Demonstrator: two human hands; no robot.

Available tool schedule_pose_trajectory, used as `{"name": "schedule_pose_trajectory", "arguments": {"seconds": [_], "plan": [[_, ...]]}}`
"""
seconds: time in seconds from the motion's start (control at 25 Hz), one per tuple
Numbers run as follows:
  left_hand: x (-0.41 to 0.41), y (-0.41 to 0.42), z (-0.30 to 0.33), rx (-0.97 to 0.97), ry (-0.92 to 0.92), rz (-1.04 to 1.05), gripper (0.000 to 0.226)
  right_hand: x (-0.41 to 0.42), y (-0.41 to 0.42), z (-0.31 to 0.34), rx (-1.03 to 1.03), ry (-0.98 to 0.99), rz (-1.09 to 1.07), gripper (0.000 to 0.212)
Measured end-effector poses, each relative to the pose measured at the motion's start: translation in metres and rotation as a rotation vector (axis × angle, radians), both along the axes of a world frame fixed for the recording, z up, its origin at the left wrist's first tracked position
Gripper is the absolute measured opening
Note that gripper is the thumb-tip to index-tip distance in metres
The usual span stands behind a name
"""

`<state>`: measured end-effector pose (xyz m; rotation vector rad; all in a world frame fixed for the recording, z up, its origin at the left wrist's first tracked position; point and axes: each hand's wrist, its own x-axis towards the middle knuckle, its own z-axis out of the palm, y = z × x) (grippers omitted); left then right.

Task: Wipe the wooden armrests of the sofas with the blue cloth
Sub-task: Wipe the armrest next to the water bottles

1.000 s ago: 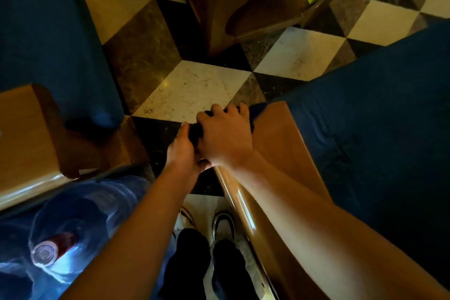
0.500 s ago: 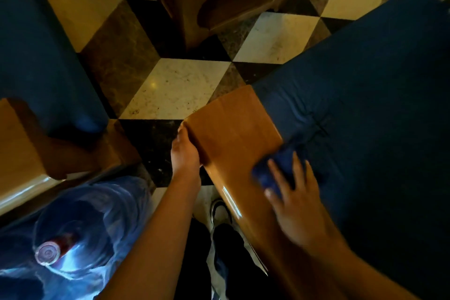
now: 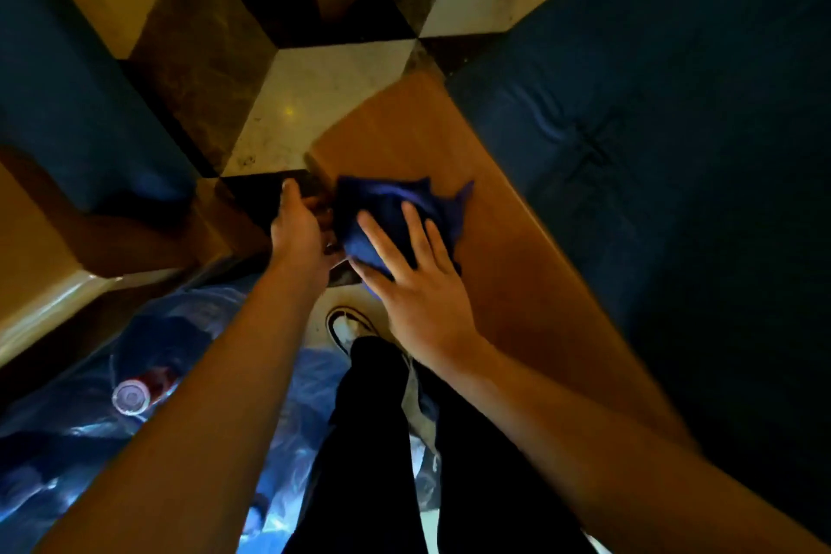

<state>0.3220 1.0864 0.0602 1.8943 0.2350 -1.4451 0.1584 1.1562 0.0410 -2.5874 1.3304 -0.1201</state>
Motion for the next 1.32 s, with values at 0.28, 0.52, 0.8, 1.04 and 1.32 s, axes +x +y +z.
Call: {"name": "schedule_pose_trajectory", "arguments": {"seconds": [0.28,0.52,0.8,1.04,1.32], "plan": [[-0.138,0.109,0.015,0.281,0.268,-0.055,0.068,-0.188,0.145,0.079,0.414,0.174,0.069,0.059],[-0.126,0.139,0.071,0.242,0.268,-0.227,0.054,-0.115,0.091,0.108,0.786,-0.416,-0.417,0.041],[-0.006,0.092,0.142,-0.110,0.063,0.015,0.027,0.030,0.000,0.157,0.852,-0.501,-0.183,0.052],[0.106,0.127,0.194,-0.408,0.088,0.265,0.032,0.146,-0.036,0.216,1.177,-0.735,-0.093,0.045],[0.200,0.186,0.220,-0.647,0.076,0.327,0.060,0.290,-0.055,0.222,1.244,-0.332,0.201,0.028]]}}
